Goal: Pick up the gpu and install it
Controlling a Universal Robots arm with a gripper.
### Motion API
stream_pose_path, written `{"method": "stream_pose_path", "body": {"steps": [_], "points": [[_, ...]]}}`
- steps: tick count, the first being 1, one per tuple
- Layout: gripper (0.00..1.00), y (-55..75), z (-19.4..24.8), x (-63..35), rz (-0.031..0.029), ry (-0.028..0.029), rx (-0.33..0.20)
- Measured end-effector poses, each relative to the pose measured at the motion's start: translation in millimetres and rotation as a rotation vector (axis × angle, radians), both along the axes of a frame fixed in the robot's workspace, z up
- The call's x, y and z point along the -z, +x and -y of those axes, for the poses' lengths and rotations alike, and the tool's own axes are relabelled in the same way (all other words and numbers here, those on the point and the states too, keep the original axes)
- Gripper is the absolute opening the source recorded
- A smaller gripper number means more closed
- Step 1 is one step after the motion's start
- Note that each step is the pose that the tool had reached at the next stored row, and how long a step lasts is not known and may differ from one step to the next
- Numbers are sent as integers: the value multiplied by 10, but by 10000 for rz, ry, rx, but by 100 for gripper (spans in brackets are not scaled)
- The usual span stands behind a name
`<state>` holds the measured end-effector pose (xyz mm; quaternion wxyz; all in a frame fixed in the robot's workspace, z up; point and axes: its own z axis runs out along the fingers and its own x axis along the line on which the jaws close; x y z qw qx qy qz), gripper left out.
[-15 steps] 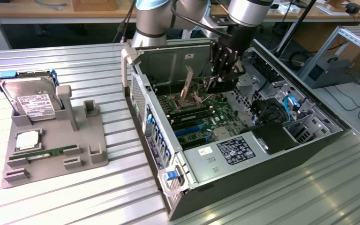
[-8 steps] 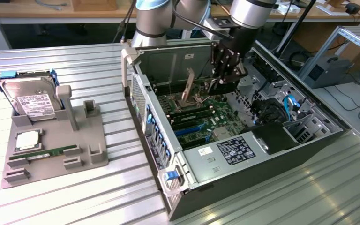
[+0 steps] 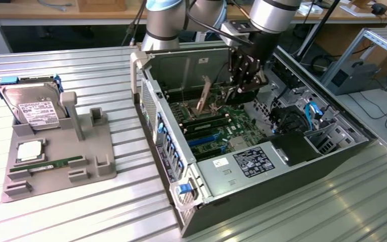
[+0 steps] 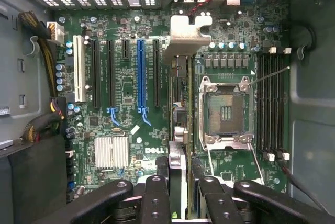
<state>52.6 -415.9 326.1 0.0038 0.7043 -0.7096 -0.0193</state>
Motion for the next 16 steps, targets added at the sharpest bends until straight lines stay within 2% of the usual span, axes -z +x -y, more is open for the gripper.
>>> {"method": "stream_pose_path", "body": {"steps": [3, 16], "points": [[27, 0, 32, 2, 0, 1, 0], [27, 0, 110, 8, 0, 1, 0]]}}
